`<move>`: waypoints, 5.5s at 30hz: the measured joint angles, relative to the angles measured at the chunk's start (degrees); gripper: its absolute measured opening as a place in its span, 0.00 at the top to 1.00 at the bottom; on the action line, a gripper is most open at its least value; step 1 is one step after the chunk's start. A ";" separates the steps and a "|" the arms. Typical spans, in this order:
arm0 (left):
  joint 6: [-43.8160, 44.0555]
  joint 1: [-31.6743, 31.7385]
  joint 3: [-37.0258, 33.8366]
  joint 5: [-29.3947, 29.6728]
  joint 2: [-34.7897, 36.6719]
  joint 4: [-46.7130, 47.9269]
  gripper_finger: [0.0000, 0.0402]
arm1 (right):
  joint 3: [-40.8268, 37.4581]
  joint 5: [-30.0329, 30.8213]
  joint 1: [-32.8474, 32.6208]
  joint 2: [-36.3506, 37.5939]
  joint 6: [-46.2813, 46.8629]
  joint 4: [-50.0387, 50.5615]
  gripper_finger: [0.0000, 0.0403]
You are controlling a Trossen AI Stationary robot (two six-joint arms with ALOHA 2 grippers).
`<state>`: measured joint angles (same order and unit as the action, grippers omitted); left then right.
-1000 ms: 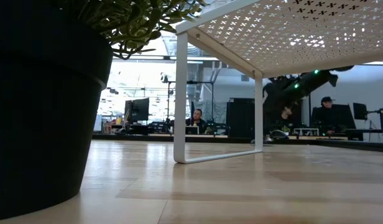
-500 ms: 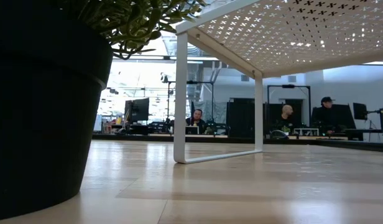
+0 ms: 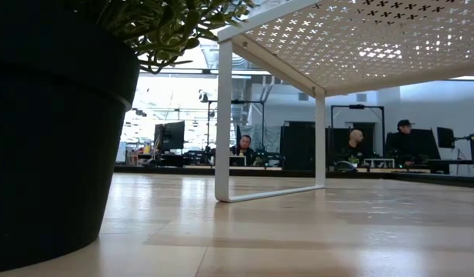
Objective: Pick & Place candle stick holders
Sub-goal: Put the left black candle holder on the shelf aligned with the black candle holders, then return to Home Position
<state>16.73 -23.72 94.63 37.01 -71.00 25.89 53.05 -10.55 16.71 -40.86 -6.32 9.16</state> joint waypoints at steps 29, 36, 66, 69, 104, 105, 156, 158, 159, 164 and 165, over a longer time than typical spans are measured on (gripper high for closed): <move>0.03 -0.01 -0.02 -1.01 0.04 0.22 0.68 | 1.78 4.06 -29.96 -26.84 -2.41 -12.50 0.99; 0.03 0.02 -0.02 -1.01 0.04 0.21 0.68 | 1.76 5.09 -30.33 -30.56 -2.37 -10.87 0.99; 0.22 -0.01 -0.02 -2.78 0.04 0.20 0.68 | 1.76 4.66 -33.00 -31.57 -1.17 -6.15 0.99; 0.22 -0.01 -0.02 -2.78 0.04 0.20 0.68 | 1.76 4.64 -33.35 -31.57 -1.15 -6.15 0.99; 0.03 -0.01 -0.02 -2.80 0.04 0.18 0.68 | 1.65 4.86 -33.94 -33.92 -1.76 -6.04 0.72; 0.05 -0.01 -0.02 -2.80 0.04 0.20 0.68 | 1.65 5.18 -33.94 -33.59 -1.74 -6.03 0.69; -6.46 1.94 -56.02 0.58 42.83 -19.21 0.99 | -36.58 26.45 -12.78 39.00 4.24 5.86 1.00; -5.48 1.94 -59.78 0.64 45.95 -20.72 0.99 | -37.83 25.86 -12.18 39.12 4.57 5.46 1.00; -5.37 1.94 -61.42 0.66 47.50 -21.64 0.99 | -38.24 25.51 -11.89 39.53 4.76 4.58 1.00; -5.37 1.94 -69.47 0.66 53.20 -26.15 0.99 | -41.00 25.14 -11.19 40.63 6.07 5.40 1.00; -5.33 1.94 -70.78 0.66 54.17 -26.55 0.99 | -41.38 25.16 -11.21 40.66 6.24 5.13 1.00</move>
<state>11.40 -21.78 23.85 37.67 -16.83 -0.66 11.67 14.61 5.50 -0.19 -0.08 14.29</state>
